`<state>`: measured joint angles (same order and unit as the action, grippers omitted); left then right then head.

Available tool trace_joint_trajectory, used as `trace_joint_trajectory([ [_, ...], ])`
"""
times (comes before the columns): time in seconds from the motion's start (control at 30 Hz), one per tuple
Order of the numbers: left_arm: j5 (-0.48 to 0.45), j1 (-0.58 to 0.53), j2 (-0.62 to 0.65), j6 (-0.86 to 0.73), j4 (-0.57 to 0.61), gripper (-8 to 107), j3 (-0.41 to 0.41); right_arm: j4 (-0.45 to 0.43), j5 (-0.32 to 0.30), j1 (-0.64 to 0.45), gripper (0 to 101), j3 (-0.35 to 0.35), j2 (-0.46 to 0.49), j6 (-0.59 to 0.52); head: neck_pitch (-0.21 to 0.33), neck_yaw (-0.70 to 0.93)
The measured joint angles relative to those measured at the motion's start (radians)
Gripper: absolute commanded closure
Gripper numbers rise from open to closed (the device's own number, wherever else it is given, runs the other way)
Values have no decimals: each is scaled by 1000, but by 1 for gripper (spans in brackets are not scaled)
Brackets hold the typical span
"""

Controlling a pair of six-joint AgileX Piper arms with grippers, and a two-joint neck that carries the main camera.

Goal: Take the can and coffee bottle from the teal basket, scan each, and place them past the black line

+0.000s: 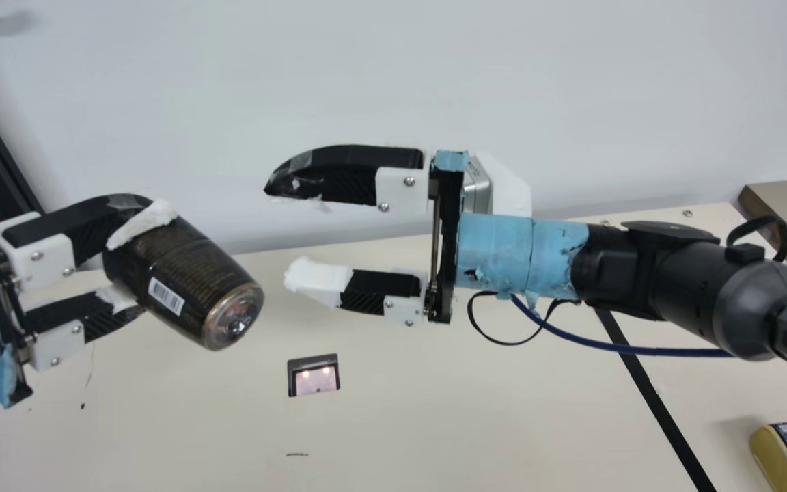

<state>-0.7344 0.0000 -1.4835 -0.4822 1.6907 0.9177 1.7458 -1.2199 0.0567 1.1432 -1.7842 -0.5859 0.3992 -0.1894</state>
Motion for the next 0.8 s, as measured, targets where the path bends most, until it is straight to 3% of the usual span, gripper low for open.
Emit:
trace_joint_trajectory([
  [0.8, 0, 0, 0, 0, 0, 89, 0, -4, 1, 130, 0, 54, -81, 88, 0, 0],
])
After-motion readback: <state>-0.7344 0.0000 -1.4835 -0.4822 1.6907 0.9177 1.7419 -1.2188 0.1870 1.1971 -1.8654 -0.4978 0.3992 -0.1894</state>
